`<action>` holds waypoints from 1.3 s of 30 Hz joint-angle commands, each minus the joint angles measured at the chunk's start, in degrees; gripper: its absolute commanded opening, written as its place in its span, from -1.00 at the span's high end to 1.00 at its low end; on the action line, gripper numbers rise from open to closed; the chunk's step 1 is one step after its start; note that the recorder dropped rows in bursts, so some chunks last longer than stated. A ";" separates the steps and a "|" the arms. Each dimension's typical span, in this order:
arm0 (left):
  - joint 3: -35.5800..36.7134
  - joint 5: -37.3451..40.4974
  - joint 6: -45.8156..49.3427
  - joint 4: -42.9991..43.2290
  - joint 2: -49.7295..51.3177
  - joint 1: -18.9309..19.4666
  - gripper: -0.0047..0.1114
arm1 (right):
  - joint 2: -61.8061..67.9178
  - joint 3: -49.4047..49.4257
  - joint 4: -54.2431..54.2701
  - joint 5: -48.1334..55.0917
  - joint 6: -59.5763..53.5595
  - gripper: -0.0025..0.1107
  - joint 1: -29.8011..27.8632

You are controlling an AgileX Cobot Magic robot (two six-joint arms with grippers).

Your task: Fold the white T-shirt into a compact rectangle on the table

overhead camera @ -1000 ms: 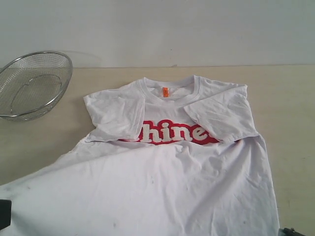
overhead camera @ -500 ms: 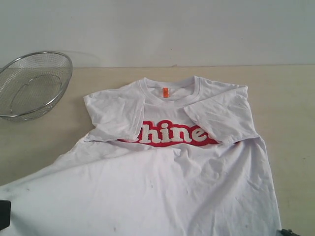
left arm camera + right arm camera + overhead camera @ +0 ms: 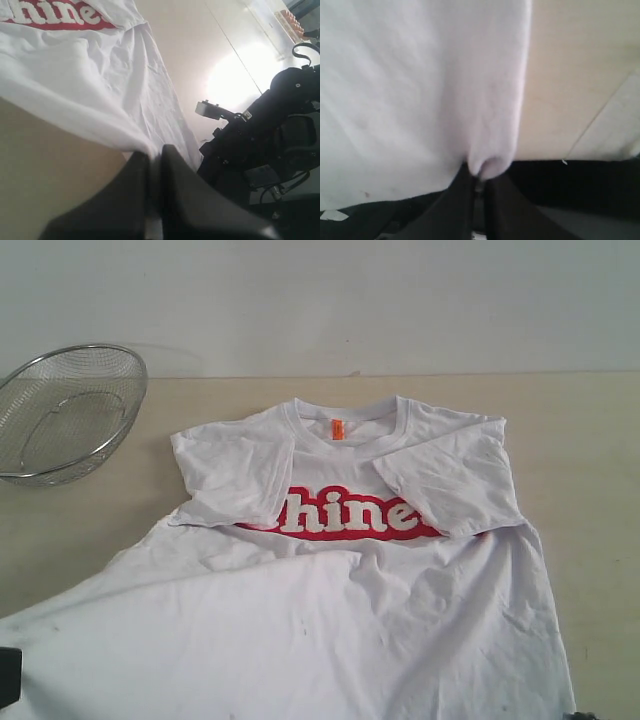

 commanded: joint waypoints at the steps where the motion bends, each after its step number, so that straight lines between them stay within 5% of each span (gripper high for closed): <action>1: 0.24 -0.41 0.60 -0.73 -0.25 0.09 0.84 | -7.01 -0.76 -2.89 -9.74 -2.96 0.96 -0.77; 23: 0.24 -4.28 3.14 -0.61 0.64 0.09 0.84 | -18.08 -14.45 -6.29 -5.91 -0.85 0.96 -1.11; 33: 0.03 -10.83 11.28 -2.13 11.30 0.09 0.84 | -17.85 -19.47 -8.82 -10.79 -0.69 0.96 -1.11; 39: -5.97 -13.59 15.37 -2.23 19.55 0.09 0.84 | -17.71 -23.27 -9.69 -12.03 -0.58 0.96 -3.23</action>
